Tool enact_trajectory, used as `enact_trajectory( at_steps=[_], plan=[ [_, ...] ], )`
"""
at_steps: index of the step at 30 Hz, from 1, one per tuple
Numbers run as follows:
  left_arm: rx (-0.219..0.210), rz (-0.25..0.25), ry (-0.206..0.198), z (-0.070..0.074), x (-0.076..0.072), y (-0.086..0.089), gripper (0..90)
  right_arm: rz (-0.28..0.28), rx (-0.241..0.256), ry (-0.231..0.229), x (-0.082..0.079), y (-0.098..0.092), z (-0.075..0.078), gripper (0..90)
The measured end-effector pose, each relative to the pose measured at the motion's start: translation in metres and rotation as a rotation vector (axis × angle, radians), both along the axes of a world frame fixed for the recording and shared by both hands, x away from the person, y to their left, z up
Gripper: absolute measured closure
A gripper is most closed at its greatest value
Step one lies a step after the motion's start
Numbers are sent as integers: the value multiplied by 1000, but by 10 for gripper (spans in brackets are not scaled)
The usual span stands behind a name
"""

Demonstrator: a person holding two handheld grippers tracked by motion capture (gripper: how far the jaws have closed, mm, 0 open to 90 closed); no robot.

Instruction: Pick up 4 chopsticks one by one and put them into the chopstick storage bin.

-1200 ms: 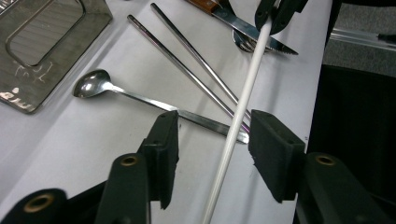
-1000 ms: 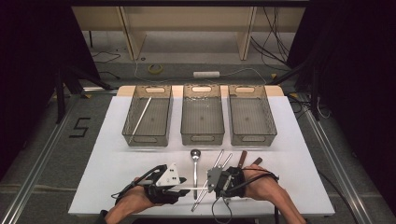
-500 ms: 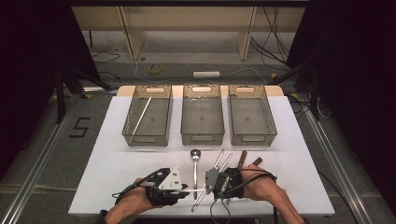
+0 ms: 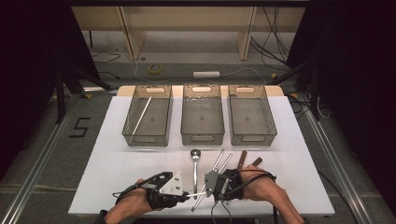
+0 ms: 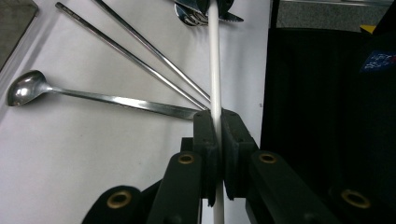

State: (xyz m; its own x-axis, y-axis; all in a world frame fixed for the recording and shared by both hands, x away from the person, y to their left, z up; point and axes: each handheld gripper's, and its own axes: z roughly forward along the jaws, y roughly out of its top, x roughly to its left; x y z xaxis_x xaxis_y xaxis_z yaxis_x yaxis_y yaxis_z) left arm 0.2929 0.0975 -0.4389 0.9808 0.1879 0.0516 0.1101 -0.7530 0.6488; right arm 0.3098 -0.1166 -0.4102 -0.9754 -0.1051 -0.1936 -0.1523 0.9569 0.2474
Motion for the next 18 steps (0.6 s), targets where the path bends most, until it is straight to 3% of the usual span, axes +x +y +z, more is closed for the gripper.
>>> enact_trajectory(
  at_steps=[3,7,8,14,16,18],
  plan=[
    [-17,4,6,1,0,2,854,-13,10,5,0,-1,1,822],
    [-12,48,-8,2,5,8,855,-76,71,16,4,-7,9,688],
    [-21,69,-8,2,6,10,855,-90,99,15,5,-9,12,628],
    [-76,184,-16,7,15,23,855,-251,303,5,13,-28,21,506],
    [-99,253,-19,8,19,28,855,-300,363,7,14,-36,20,476],
    [-134,316,-16,10,22,32,855,-363,430,-18,16,-44,21,445]
  ],
)
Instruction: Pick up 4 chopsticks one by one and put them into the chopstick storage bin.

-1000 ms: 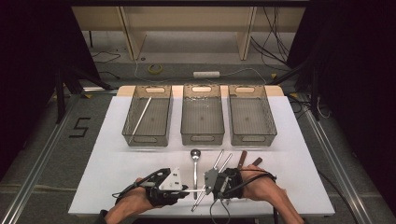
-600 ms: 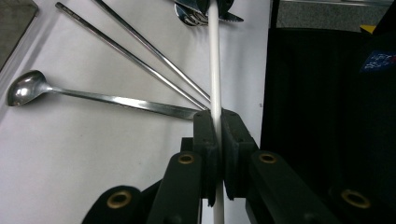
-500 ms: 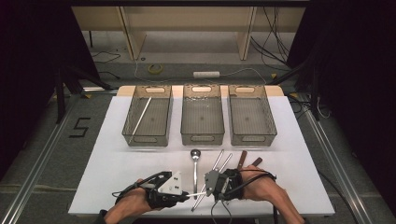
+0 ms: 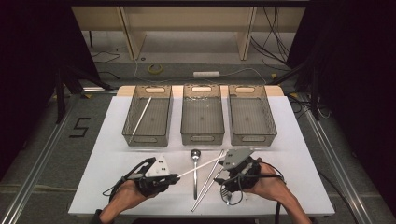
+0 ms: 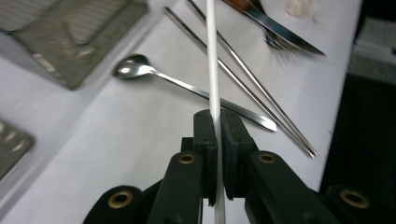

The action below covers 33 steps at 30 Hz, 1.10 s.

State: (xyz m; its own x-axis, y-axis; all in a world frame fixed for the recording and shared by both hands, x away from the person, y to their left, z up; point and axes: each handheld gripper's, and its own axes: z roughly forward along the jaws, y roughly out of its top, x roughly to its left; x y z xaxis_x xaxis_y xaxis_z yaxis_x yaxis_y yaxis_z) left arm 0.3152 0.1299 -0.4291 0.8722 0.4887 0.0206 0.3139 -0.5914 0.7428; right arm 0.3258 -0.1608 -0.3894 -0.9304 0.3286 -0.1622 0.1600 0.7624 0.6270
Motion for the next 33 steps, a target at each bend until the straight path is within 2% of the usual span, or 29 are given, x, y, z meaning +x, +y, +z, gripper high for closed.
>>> enact_trajectory(
  at_steps=[2,5,10,14,16,21,23,33],
  plan=[
    [-27,49,-3,2,3,5,855,-58,68,1,1,-9,1,427],
    [-44,109,-12,3,6,11,855,-146,158,-10,0,-22,0,408],
    [-62,163,-13,4,10,17,855,-265,232,-26,-2,-37,-11,358],
    [-69,205,-17,4,13,22,855,-322,314,-8,-3,-46,-14,334],
    [-80,226,-23,4,14,25,855,-350,338,-20,-4,-50,-15,333],
    [-104,292,-32,4,19,33,855,-376,363,-8,-8,-58,-20,333],
    [-110,307,-29,4,21,37,855,-388,364,-20,-11,-60,-22,333],
    [-121,378,-34,3,28,46,855,-426,406,4,-18,-71,-28,324]
  ],
)
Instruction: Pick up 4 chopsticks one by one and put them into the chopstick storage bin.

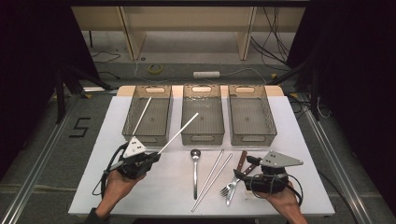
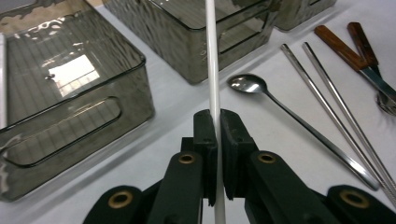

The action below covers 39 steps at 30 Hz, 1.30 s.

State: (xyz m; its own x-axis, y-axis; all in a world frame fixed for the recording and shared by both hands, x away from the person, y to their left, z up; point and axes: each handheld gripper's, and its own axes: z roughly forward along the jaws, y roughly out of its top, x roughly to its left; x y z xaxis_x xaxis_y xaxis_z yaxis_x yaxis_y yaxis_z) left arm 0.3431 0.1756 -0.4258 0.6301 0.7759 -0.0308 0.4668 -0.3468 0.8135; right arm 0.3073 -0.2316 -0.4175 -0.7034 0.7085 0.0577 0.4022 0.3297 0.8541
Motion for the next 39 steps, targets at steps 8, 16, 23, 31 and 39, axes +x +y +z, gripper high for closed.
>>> enact_trajectory(
  at_steps=[8,16,23,31,39],
  plan=[
    [-26,56,-17,3,10,13,855,-14,11,9,-7,-4,-4,297],
    [-45,126,-11,3,26,23,856,-34,42,17,-11,-9,-5,292],
    [-63,179,-8,6,46,32,855,-28,46,27,-12,-8,-7,290],
    [-80,261,10,7,76,44,855,-21,35,32,-15,-7,-9,290],
    [-69,306,40,2,95,50,855,-17,40,34,-15,-6,-9,290]
  ],
)
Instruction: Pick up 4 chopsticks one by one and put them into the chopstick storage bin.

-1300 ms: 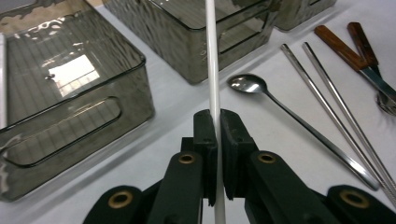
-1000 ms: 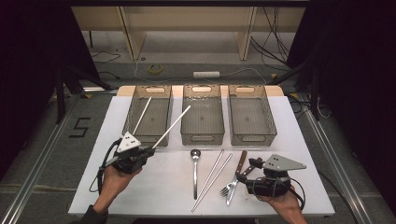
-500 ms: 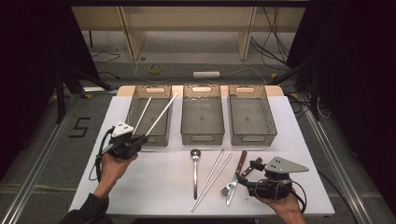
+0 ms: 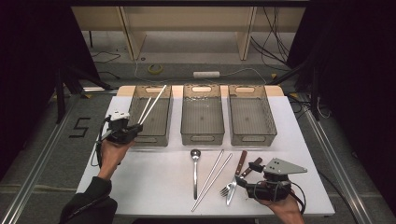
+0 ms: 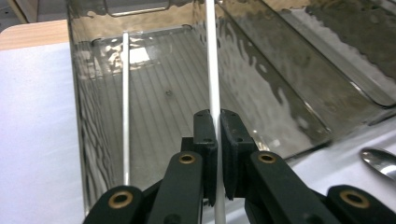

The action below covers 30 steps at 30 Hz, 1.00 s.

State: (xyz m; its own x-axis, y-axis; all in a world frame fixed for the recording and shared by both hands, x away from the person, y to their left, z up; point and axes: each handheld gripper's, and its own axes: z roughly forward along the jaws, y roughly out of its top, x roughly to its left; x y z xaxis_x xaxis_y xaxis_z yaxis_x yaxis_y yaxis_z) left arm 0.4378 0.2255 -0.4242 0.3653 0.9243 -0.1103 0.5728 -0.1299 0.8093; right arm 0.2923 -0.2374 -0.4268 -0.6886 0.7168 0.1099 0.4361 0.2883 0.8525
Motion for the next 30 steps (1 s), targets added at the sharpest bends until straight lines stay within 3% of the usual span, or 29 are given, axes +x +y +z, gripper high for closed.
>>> enact_trajectory(
  at_steps=[8,22,30],
  plan=[
    [-1,42,31,-3,14,9,855,8,-1,2,0,1,0,286],
    [56,73,129,-6,37,8,854,13,-5,7,-1,3,-1,286],
    [44,89,172,-9,43,8,834,36,-16,9,-1,5,-2,287]
  ],
)
